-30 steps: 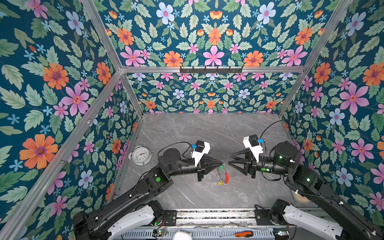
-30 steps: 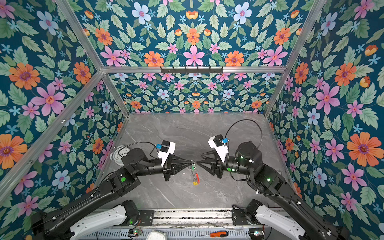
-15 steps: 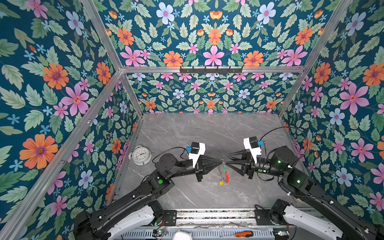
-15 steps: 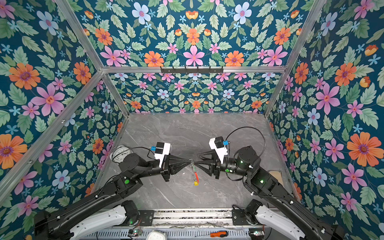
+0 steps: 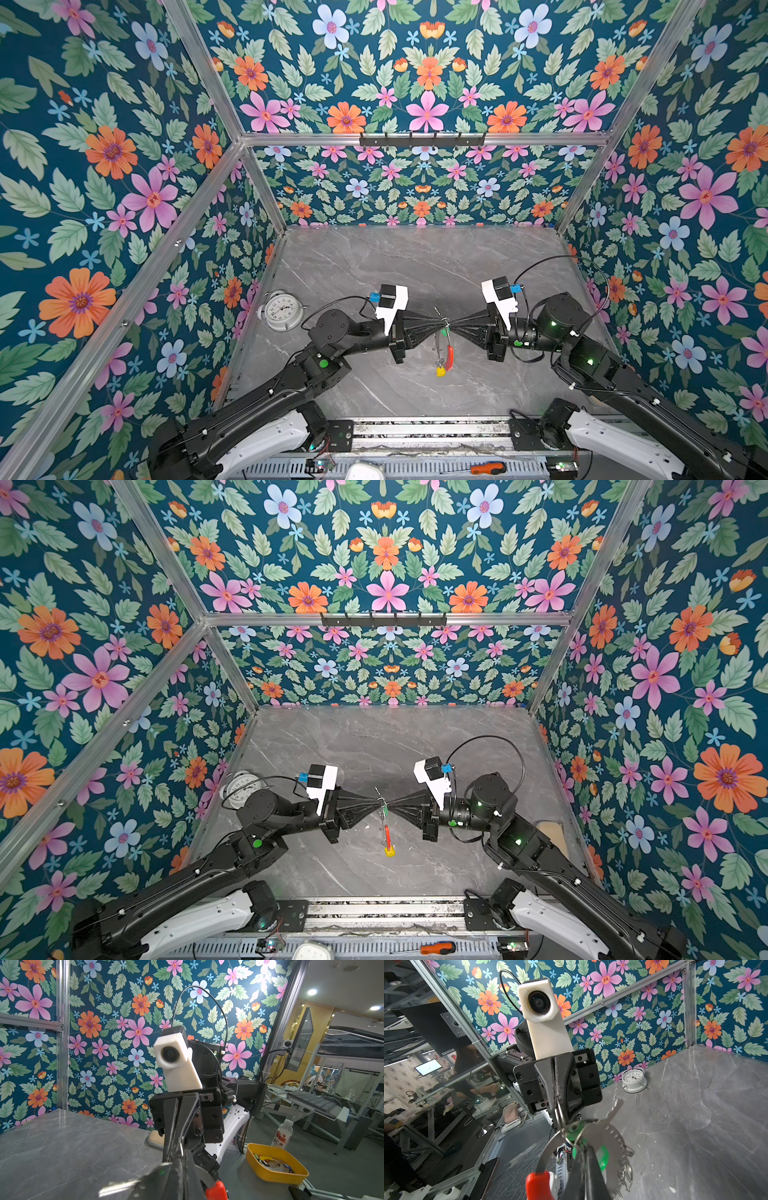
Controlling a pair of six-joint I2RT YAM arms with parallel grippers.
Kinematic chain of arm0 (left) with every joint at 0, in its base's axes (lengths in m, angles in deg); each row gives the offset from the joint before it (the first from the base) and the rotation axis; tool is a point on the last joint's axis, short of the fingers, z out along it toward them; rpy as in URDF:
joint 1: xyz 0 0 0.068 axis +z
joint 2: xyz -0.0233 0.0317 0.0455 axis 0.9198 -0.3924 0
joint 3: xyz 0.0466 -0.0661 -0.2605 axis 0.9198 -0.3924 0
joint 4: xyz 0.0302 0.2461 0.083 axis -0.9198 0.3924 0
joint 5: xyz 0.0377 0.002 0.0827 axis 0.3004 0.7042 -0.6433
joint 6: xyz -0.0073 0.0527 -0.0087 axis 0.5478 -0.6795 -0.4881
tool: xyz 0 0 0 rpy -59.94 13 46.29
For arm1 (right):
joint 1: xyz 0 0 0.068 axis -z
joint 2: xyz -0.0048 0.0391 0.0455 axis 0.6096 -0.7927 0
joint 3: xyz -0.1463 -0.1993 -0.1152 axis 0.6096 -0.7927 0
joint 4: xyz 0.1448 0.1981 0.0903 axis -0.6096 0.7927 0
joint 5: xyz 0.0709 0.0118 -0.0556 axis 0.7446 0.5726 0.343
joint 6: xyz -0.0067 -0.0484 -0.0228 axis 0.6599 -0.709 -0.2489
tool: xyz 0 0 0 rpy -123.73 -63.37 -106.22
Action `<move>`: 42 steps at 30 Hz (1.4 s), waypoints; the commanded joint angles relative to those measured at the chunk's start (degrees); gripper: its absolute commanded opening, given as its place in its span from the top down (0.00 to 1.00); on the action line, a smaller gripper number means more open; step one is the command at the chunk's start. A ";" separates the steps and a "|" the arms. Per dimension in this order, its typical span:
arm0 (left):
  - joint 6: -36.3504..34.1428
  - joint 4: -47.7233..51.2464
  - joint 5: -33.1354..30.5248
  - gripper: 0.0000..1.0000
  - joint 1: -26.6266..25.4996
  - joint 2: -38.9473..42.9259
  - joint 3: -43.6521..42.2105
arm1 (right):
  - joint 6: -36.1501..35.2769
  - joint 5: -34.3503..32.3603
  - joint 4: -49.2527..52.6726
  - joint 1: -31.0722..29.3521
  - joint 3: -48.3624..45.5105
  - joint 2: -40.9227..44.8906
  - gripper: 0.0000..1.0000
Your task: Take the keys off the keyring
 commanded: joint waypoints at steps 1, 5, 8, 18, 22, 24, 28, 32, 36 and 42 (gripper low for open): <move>0.59 -4.36 0.08 1.00 -0.01 -0.28 -0.03 | 0.29 0.87 -2.38 -0.04 -0.09 0.11 0.99; 0.52 -4.72 0.12 1.00 -0.03 -0.26 0.06 | 0.55 0.46 -2.03 0.00 -0.66 0.51 1.00; 0.44 -4.54 0.16 1.00 -0.03 -0.19 0.07 | 0.48 -0.47 -1.13 -0.04 -0.70 1.02 0.94; 0.05 -3.69 -0.19 1.00 0.03 0.51 -0.57 | 0.47 -4.34 0.06 -0.04 2.22 5.95 0.52; 0.35 -4.43 -0.06 1.00 -0.01 0.24 -0.73 | 2.64 -2.03 -3.68 -0.05 3.14 3.00 0.52; 0.35 -4.57 -0.23 1.00 -0.02 0.27 -0.76 | 3.62 -0.95 -5.41 -0.03 3.01 1.17 0.52; 0.35 -4.39 -0.69 1.00 -0.03 0.51 -0.99 | 5.64 0.39 -8.80 -0.13 1.69 -0.42 0.56; 0.35 -4.27 -1.12 1.00 -0.03 0.79 -1.12 | 6.05 0.69 -9.61 -0.47 0.65 -0.86 0.66; 0.35 -4.44 -1.43 1.00 0.01 0.69 -1.31 | 6.85 1.18 -10.90 -0.75 -0.36 -1.28 0.73; 0.44 -4.81 -1.38 1.00 0.00 0.51 -1.34 | 7.26 1.54 -11.87 -1.10 -0.97 -2.29 0.81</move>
